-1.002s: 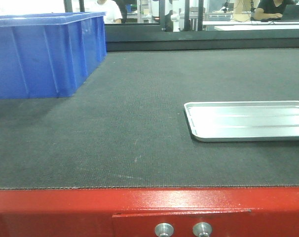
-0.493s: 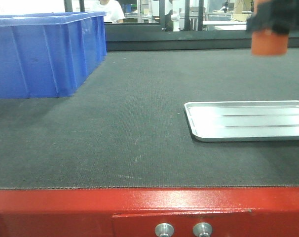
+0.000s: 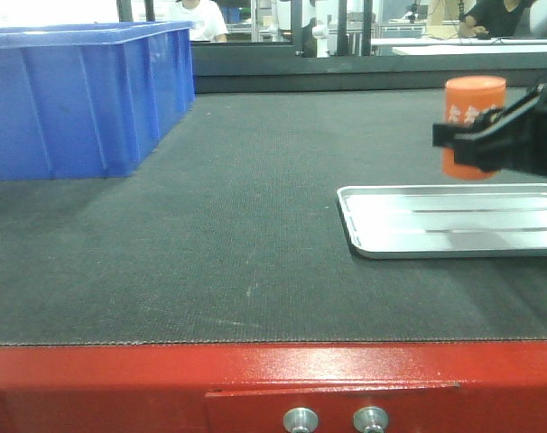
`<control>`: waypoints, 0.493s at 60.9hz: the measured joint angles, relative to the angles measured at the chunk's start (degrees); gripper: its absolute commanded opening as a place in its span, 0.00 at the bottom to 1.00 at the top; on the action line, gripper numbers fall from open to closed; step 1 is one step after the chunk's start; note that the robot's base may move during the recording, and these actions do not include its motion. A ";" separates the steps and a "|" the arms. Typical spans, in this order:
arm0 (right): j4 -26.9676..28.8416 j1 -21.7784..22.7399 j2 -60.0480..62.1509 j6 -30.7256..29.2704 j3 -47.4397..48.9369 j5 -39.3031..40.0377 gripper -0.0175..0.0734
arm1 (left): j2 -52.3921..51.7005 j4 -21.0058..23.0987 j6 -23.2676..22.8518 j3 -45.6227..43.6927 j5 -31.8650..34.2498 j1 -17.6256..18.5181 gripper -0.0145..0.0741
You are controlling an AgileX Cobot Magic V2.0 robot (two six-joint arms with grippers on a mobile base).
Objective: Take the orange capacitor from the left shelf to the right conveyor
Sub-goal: 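Move the right gripper over the steel tray on the conveyor, then lower the capacitor upright onto the tray and open the right gripper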
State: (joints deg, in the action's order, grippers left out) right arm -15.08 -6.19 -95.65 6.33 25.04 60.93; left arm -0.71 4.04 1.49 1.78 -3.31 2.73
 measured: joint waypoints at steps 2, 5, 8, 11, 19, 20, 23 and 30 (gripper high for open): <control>-0.25 0.25 -0.78 0.00 -0.13 0.44 0.24 | 0.00 0.00 0.00 0.00 0.00 0.00 0.02; -0.37 0.25 -1.32 0.00 -0.49 0.54 0.24 | 0.00 0.00 0.00 0.00 0.00 0.00 0.02; -0.50 0.32 -1.60 0.00 -1.00 0.64 0.24 | 0.00 0.00 0.00 0.00 0.00 0.00 0.02; -0.73 0.46 -1.60 0.00 -1.70 0.64 0.24 | 0.00 0.00 0.00 0.00 0.00 0.00 0.02; -0.95 1.34 -2.80 0.00 -2.55 0.76 0.24 | 0.00 0.00 0.00 0.00 0.00 0.00 0.02; -0.95 1.44 -3.02 0.00 -2.66 0.76 0.24 | 0.00 0.00 0.00 0.00 0.00 0.00 0.02; -0.95 1.60 -3.88 0.00 -2.59 0.89 0.24 | 0.00 0.00 0.00 0.00 0.00 0.00 0.02; -0.95 1.74 -5.71 0.00 -2.59 3.37 0.24 | 0.00 0.00 0.00 0.00 0.00 0.00 0.02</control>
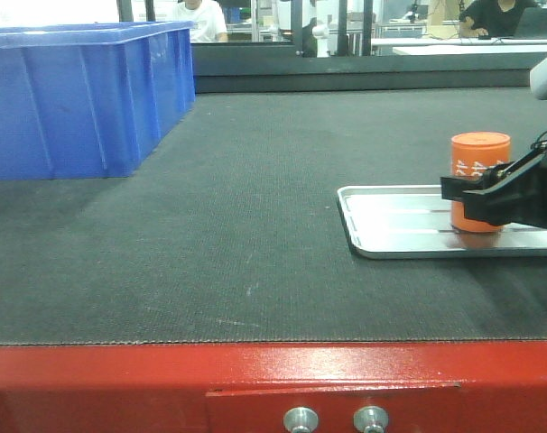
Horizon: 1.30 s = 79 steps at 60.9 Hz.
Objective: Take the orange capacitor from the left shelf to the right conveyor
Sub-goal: 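Lower the capacitor upright onto the tray and open the right gripper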
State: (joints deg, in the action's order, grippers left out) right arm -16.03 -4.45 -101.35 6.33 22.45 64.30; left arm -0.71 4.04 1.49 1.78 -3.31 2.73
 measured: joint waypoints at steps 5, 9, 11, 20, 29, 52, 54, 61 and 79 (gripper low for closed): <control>0.00 0.00 -1.01 0.00 0.00 1.43 0.25 | 0.00 0.00 0.00 0.00 0.00 0.00 0.02; 0.00 0.00 -1.26 0.00 0.00 1.98 0.26 | 0.00 0.00 0.00 0.00 0.00 0.00 0.02; 0.00 0.00 -1.35 0.00 0.00 2.01 0.29 | 0.00 0.00 0.00 0.00 0.00 0.00 0.02; 0.00 0.00 -1.35 0.00 0.00 2.10 0.65 | 0.00 0.00 0.00 0.00 0.00 0.00 0.02; 0.00 0.00 -1.35 0.00 0.00 1.43 0.88 | 0.00 0.00 0.00 0.00 0.00 0.00 0.02; -0.09 0.00 9.23 1.96 -4.05 -6.83 0.88 | 0.00 0.00 0.00 0.00 0.00 0.00 0.02; -0.44 0.00 11.53 3.02 -4.42 -9.27 0.88 | 0.00 0.00 0.00 0.00 0.00 0.00 0.02; -2.23 0.00 20.67 6.69 -4.69 -19.67 0.88 | 0.00 0.00 0.00 0.00 0.00 0.00 0.02; -3.57 0.00 47.98 16.86 -3.37 -50.93 0.74 | 0.00 0.00 0.00 0.00 0.00 0.00 0.02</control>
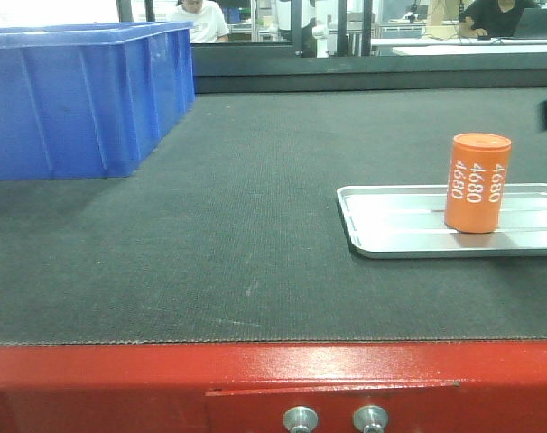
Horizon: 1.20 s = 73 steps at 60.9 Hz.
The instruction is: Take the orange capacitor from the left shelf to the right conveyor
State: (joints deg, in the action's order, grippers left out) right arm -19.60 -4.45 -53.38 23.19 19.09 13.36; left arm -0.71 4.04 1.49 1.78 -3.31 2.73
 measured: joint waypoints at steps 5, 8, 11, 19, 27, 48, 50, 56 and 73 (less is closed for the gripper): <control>0.00 0.00 6.37 1.74 1.29 -8.40 0.62 | 0.00 0.00 0.00 0.00 0.00 0.00 0.02; 0.00 0.00 10.35 2.32 2.13 -12.91 0.53 | 0.00 0.00 0.00 0.00 0.00 0.00 0.02; 0.00 0.00 13.67 2.53 3.10 -17.06 0.47 | 0.00 0.00 0.00 0.00 0.00 0.00 0.02; 0.00 0.00 21.56 2.64 5.88 -26.31 0.30 | 0.00 0.00 0.00 0.00 0.00 0.00 0.02; 0.10 0.00 28.74 2.76 8.06 -32.85 0.25 | 0.00 0.00 0.00 0.00 0.00 0.00 0.02; 0.54 0.00 34.46 3.01 8.41 -35.68 0.25 | 0.00 0.00 0.00 0.00 0.00 0.00 0.02; 0.54 0.00 34.46 3.01 8.41 -35.68 0.25 | 0.00 0.00 0.00 0.00 0.00 0.00 0.02; 0.54 0.00 34.46 3.01 8.41 -35.68 0.25 | 0.00 0.00 0.00 0.00 0.00 0.00 0.02; 7.37 0.00 34.80 -7.09 7.47 -33.04 0.25 | 0.00 0.00 0.00 0.00 0.00 0.00 0.02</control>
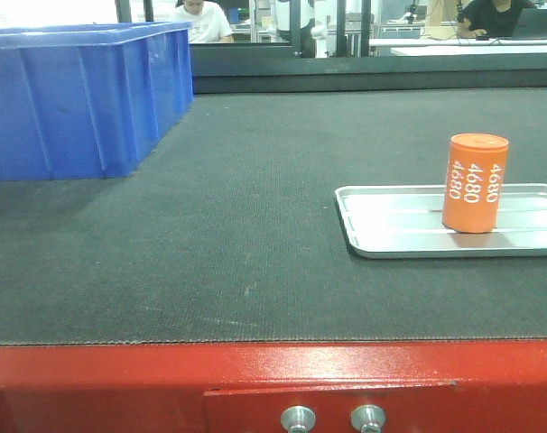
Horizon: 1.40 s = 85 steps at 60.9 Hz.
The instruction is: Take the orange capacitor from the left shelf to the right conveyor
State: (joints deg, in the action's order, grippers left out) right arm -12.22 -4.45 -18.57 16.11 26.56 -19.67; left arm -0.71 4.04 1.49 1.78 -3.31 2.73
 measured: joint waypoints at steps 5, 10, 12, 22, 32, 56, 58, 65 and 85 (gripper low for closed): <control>7.21 0.00 0.00 -9.82 -0.24 0.14 0.25 | 0.00 0.00 0.00 0.00 0.00 0.00 0.02; 12.22 0.00 0.53 -17.21 -1.45 1.64 0.25 | 0.00 0.00 0.00 0.00 0.00 0.00 0.02; 13.39 0.17 1.13 -18.68 -2.49 2.72 0.25 | 0.00 0.00 0.00 0.00 0.00 0.00 0.02; 15.05 3.32 7.24 -17.95 -10.86 9.20 0.25 | 0.00 0.00 0.00 0.00 0.00 0.00 0.02; 15.17 8.01 15.78 -16.67 -23.98 16.20 0.25 | 0.00 0.00 0.00 0.00 0.00 0.00 0.02; 15.17 8.25 19.14 -16.54 -28.16 17.44 0.25 | 0.00 0.00 0.00 0.00 0.00 0.00 0.02; 15.17 8.25 19.17 -16.54 -28.16 17.44 0.25 | 0.00 0.00 0.00 0.00 0.00 0.00 0.02; 15.17 8.25 19.17 -16.52 -28.16 17.44 0.25 | 0.00 0.00 0.00 0.00 0.00 0.00 0.02; 15.24 8.25 19.17 -16.52 -28.16 17.44 0.25 | 0.00 0.00 0.00 0.00 0.00 0.00 0.02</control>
State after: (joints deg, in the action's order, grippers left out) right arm 3.02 3.80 0.60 -0.41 -1.60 -2.23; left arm -0.71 4.04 1.49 1.78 -3.31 2.73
